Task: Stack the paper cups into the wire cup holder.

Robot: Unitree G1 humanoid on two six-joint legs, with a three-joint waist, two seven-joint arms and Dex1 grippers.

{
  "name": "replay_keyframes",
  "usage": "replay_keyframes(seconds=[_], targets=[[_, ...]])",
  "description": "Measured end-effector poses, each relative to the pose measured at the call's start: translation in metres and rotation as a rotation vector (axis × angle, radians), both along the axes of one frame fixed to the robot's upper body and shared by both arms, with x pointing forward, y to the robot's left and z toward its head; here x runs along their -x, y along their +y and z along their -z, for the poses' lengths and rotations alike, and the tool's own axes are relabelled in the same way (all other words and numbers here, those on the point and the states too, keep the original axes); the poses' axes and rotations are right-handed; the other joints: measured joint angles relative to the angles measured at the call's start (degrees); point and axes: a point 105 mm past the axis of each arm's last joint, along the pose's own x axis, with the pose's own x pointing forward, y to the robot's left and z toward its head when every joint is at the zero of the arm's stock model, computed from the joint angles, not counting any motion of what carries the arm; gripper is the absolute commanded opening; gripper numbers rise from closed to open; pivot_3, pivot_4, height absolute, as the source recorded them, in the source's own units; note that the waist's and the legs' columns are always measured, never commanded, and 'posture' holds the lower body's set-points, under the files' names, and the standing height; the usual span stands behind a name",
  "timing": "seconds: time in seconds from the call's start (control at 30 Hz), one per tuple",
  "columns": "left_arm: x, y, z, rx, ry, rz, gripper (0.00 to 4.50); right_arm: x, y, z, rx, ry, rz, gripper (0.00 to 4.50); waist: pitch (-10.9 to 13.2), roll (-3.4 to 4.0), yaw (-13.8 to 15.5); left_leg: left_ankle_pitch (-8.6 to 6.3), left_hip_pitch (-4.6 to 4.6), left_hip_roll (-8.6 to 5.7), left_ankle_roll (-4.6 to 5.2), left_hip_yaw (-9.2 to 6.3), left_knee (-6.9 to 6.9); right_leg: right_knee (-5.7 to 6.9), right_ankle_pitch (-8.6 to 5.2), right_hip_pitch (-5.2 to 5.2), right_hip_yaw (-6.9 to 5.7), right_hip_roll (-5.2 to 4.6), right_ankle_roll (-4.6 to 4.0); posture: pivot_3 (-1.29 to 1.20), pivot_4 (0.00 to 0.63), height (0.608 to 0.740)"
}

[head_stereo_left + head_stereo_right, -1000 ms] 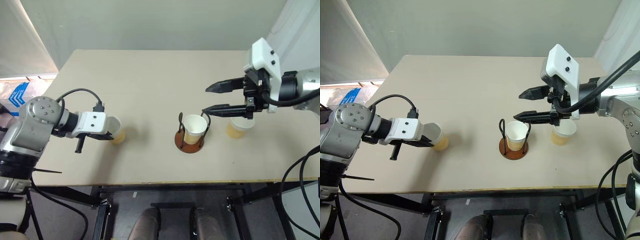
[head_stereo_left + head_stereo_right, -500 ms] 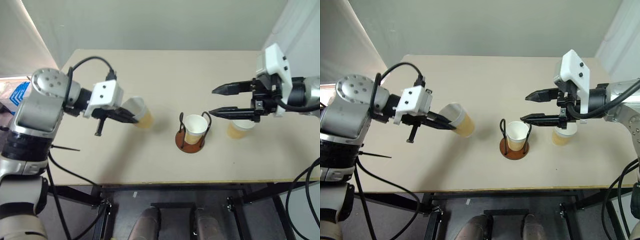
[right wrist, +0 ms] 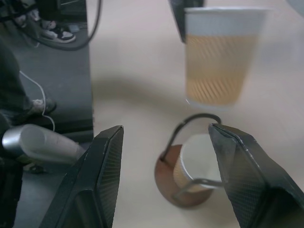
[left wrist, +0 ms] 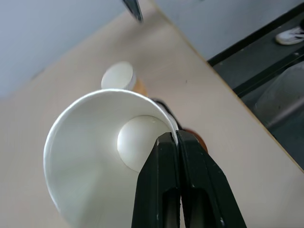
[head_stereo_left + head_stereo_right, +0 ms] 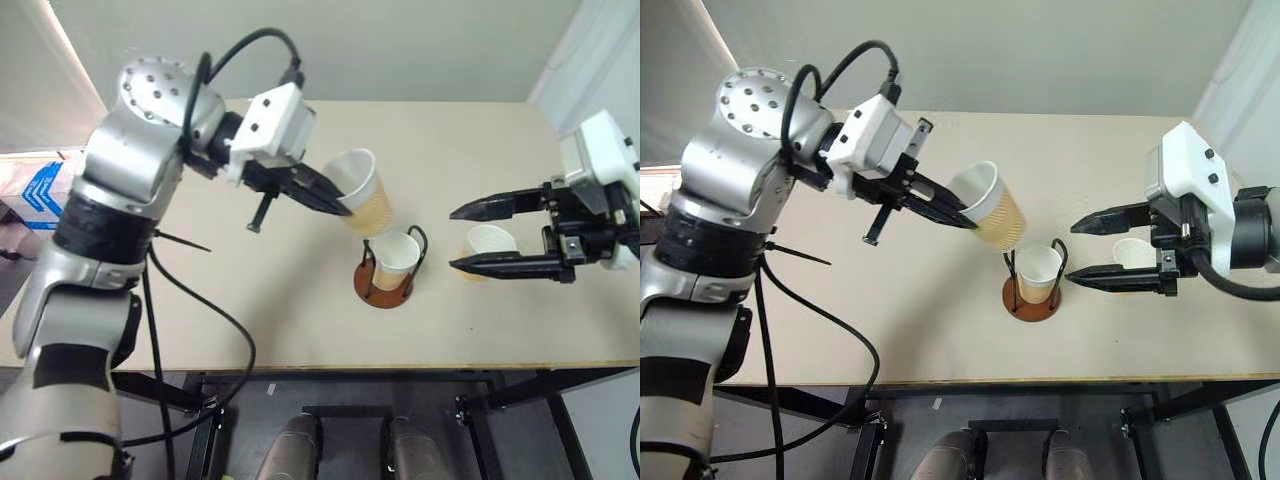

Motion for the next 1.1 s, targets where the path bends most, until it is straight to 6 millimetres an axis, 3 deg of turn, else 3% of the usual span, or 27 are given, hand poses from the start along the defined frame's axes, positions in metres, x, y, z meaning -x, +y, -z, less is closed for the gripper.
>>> replay_keyframes(seconds=[0.23,0.37,0.7,1.1], targets=[[-0.007,-0.032,0.005,0.002,0.003,0.104,0.05,0.005,-0.002,-0.002,0.004,-0.014,0.039,3.03,0.0,0.0,0.4,-0.08,-0.31,-0.02,0.14,0.05,0.13,-0.77,0.34,0.11,0.01,-0.01,0.37,0.0,0.15,0.74],[-0.015,-0.039,0.011,-0.017,-0.024,0.119,0.05,0.007,-0.008,-0.007,0.033,-0.03,0.091,3.03,0.01,0.01,0.56,-0.13,-0.39,-0.03,-0.04,0.18,0.3,-0.82,0.48,0.11,0.05,-0.08,1.0,0.0,0.15,0.74],[-0.021,-0.053,0.032,-0.082,-0.057,0.183,0.05,0.016,-0.041,-0.022,0.145,-0.063,0.252,3.03,0.01,0.06,1.18,-0.82,-0.86,-0.07,0.14,0.25,1.15,-0.85,0.3,0.07,0.04,-0.15,1.32,0.0,0.15,0.74],[-0.02,-0.067,0.056,-0.189,-0.132,0.277,0.05,0.021,-0.048,-0.026,0.147,-0.078,0.289,3.03,0.01,0.07,1.5,-0.88,-0.78,-0.02,0.17,0.44,1.25,-0.78,0.24,0.08,0.08,-0.15,1.43,0.0,0.15,0.74]])
